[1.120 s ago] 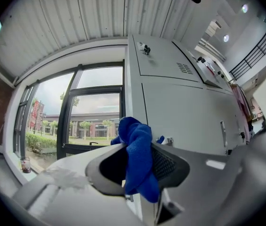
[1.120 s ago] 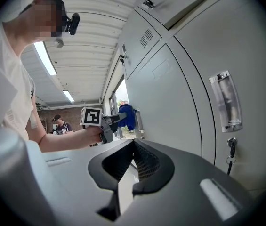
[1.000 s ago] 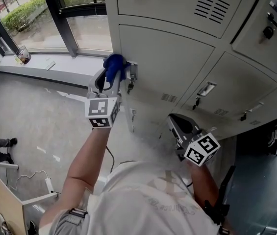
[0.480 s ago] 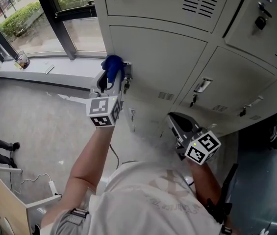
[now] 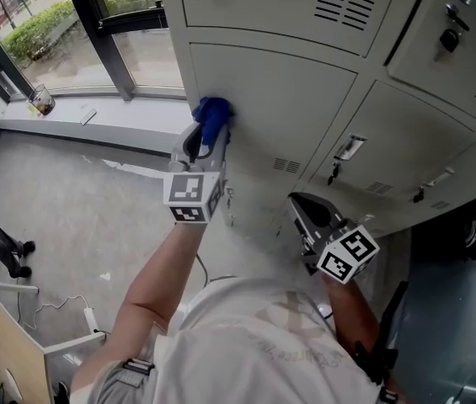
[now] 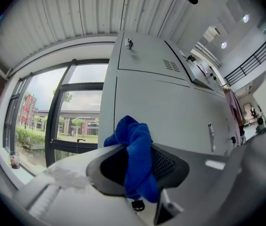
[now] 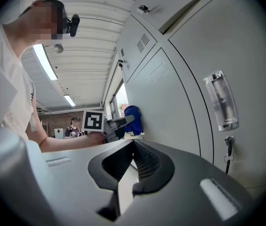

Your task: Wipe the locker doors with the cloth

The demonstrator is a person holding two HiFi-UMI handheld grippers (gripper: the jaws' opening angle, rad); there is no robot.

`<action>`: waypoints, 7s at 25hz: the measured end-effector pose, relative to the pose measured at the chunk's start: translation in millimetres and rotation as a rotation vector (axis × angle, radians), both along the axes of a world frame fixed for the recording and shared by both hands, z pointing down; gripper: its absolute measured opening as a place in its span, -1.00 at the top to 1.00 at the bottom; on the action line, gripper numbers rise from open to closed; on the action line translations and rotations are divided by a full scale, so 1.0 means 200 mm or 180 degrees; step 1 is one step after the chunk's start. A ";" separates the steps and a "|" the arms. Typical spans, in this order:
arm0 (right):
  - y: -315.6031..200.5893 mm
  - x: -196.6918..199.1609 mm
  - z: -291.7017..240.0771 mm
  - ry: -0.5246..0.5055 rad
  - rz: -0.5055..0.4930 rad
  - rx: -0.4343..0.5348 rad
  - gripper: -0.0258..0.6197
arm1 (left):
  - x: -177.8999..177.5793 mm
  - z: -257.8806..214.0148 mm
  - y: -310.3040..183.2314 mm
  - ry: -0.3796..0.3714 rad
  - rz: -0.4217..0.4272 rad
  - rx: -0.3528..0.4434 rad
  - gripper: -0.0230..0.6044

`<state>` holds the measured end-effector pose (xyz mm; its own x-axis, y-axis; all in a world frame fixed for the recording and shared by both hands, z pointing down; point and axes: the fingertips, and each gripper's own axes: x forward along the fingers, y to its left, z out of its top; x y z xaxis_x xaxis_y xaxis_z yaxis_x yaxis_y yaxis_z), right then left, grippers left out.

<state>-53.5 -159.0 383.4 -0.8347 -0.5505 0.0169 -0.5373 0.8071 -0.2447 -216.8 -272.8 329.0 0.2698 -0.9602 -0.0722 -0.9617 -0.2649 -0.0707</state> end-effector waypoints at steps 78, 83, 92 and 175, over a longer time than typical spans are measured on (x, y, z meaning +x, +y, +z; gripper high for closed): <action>-0.01 0.54 0.06 -0.0094 0.0346 -0.0075 0.90 | 1.09 0.08 0.07 -0.0283 0.1203 -0.0045 0.50; 0.01 0.60 0.08 -0.0176 0.0321 -0.0123 0.90 | 1.14 0.10 0.09 -0.0316 0.1138 0.0044 0.50; -0.05 0.55 0.08 -0.0192 0.0329 -0.0143 0.90 | 1.02 0.17 0.06 -0.0392 0.1053 -0.0200 0.50; -0.09 0.10 0.08 -0.0010 0.0106 -0.0178 0.90 | 0.02 0.30 -0.02 -0.0084 -0.0211 -0.0499 0.50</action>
<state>-34.2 -177.1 400.2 -0.8159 -0.5763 0.0458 -0.5629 0.7738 -0.2907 -212.2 -277.4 388.1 0.2054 -0.9749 0.0861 -0.9757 -0.2108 -0.0591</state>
